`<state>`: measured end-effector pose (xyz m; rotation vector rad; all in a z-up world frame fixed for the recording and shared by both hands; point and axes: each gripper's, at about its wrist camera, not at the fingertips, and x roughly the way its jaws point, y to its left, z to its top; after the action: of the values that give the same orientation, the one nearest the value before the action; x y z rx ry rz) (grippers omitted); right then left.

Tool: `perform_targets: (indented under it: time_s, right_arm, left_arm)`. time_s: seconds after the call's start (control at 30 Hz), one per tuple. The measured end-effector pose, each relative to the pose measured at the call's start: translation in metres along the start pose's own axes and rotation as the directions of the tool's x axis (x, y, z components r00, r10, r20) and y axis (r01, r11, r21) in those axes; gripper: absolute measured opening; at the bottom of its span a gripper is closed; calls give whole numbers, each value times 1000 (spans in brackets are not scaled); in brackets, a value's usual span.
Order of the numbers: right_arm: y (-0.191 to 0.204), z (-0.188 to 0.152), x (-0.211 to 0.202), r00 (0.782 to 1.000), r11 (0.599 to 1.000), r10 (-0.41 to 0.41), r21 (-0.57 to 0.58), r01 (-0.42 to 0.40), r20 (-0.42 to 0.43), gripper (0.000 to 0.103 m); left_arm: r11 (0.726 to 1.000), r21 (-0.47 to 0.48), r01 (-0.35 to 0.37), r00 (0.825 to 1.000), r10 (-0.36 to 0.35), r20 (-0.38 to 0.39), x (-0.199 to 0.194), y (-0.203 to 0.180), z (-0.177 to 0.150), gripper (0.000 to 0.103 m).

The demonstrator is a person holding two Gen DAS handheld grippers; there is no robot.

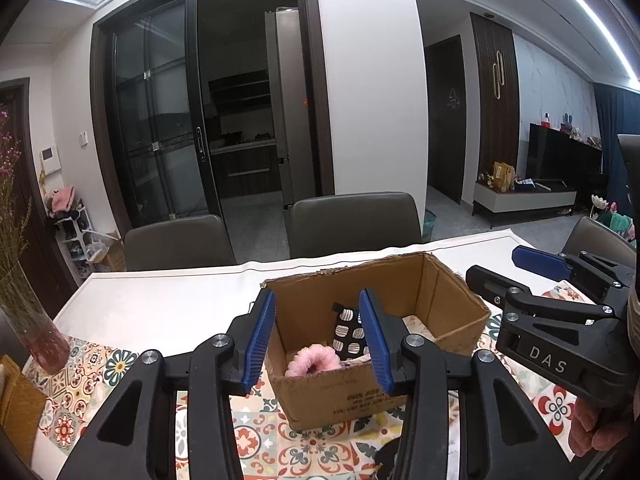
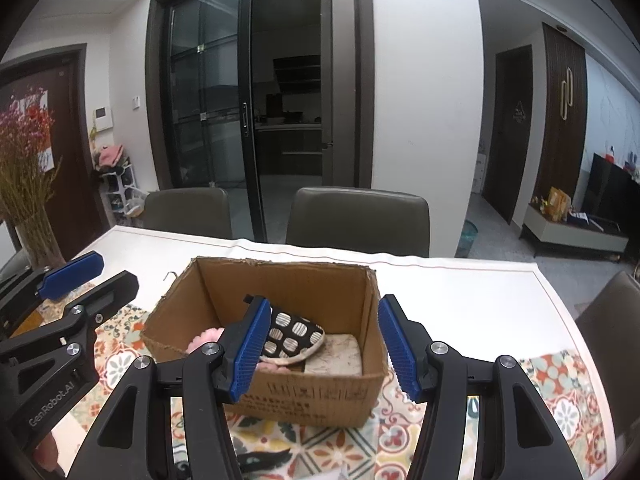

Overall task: Organize soft objects
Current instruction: 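Withdraw both tools from the box toward the remaining items on the table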

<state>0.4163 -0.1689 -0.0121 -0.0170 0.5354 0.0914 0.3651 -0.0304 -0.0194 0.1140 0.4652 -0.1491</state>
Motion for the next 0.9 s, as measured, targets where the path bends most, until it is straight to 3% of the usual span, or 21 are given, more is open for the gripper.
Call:
perform_targets:
  time_s: [0.2,0.9]
  right_arm:
    - [-4,-6,-20,1000,1000,-9,28,9,-4,64]
    - [-15,-47,-88,999,999,13,43,-12,-31,64]
  left_arm:
    - [1000,0,-3,1000,3,9,-22,-5,-1,45]
    - [1000,-4,-11,999,11,-34,-95,-35,-41,47]
